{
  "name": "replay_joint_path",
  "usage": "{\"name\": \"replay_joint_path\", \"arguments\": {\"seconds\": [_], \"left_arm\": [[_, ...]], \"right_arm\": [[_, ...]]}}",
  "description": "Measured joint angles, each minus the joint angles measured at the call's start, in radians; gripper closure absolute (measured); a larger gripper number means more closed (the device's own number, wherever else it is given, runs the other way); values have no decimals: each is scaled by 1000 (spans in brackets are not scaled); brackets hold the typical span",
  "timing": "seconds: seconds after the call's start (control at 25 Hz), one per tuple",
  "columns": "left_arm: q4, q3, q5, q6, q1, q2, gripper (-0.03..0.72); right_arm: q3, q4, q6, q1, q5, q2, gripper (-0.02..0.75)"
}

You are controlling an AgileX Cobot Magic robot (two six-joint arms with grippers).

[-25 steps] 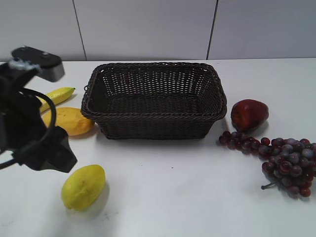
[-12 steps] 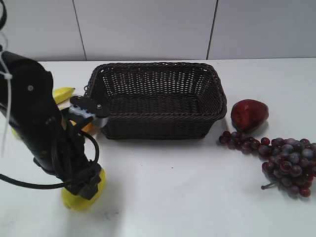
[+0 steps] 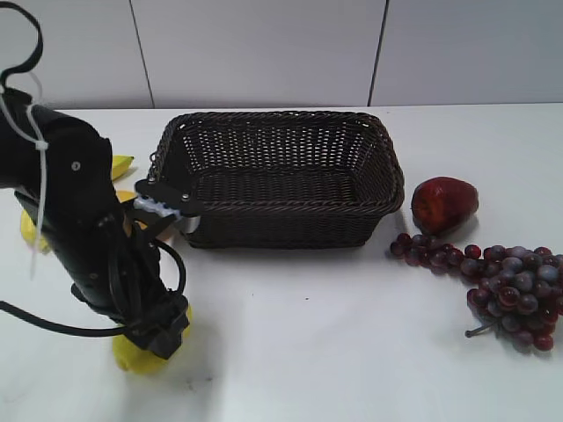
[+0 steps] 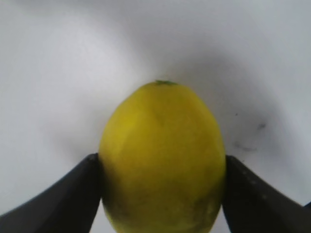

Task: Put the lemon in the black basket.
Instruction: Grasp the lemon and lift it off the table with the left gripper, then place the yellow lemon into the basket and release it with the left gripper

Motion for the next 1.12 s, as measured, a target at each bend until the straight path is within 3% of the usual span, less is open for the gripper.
{"name": "replay_joint_path", "arguments": {"seconds": [0.2, 0.44, 0.68, 0.88, 1.12], "left_arm": [[60, -134, 166, 0, 0, -5, 151], [198, -441, 292, 0, 0, -27, 152], [205, -647, 69, 0, 0, -8, 152], [198, -669, -175, 0, 0, 84, 152], [169, -669, -233, 0, 0, 246, 152]], "right_arm": [[0, -1, 0, 0, 0, 0, 146], [0, -2, 1, 0, 0, 0, 146], [0, -3, 1, 0, 0, 0, 146], [0, -3, 1, 0, 0, 0, 146], [0, -3, 1, 0, 0, 0, 146]]}}
